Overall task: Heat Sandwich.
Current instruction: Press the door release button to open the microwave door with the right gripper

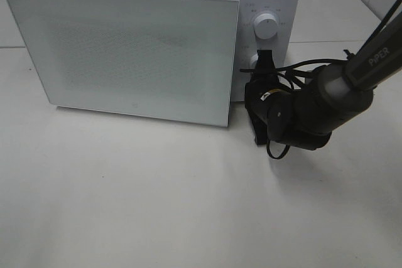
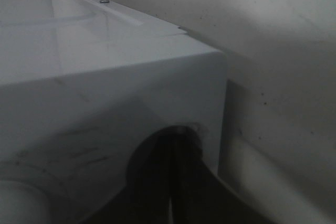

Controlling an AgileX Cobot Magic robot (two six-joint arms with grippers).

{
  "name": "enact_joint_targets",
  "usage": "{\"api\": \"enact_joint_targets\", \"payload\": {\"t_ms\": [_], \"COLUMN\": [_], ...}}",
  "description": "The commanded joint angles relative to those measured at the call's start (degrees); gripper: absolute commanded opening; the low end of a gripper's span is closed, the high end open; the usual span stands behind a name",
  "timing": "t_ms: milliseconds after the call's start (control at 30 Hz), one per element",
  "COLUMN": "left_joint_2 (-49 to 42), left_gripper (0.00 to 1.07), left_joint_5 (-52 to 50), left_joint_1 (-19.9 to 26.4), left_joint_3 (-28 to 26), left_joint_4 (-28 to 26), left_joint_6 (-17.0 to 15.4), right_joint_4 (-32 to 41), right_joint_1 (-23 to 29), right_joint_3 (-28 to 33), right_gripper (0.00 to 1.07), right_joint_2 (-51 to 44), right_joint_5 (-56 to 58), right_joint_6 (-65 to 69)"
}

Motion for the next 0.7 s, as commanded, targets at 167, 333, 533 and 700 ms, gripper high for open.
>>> {"api": "enact_joint_targets", "payload": {"t_ms": [167, 333, 533, 700], "left_joint_2": [-1.3, -1.3, -1.3, -1.3], "left_gripper": [1.03, 1.03, 1.03, 1.03], "left_joint_5": [-0.5, -0.5, -0.5, -0.5], "left_joint_1": [0.1, 0.1, 0.1, 0.1], "left_joint_3": [0.2, 0.2, 0.2, 0.2], "left_joint_4": [0.1, 0.1, 0.1, 0.1], "left_joint_6": [-0.3, -0.3, -0.3, -0.3], "right_joint_4": [-4.4, -4.4, -4.5, -4.5], "right_joint_1": [-1.9, -1.9, -1.9, -1.8], "right_joint_3": [-7.1, -7.0, -6.8, -6.7], "right_gripper": [0.00, 0.00, 0.00, 0.01], "right_joint_2": [0.6, 0.6, 0.6, 0.4], "right_joint_5": [-16.0, -15.9, -15.8, -15.6], "right_joint_6": [-1.5, -1.4, -1.4, -1.4]}}
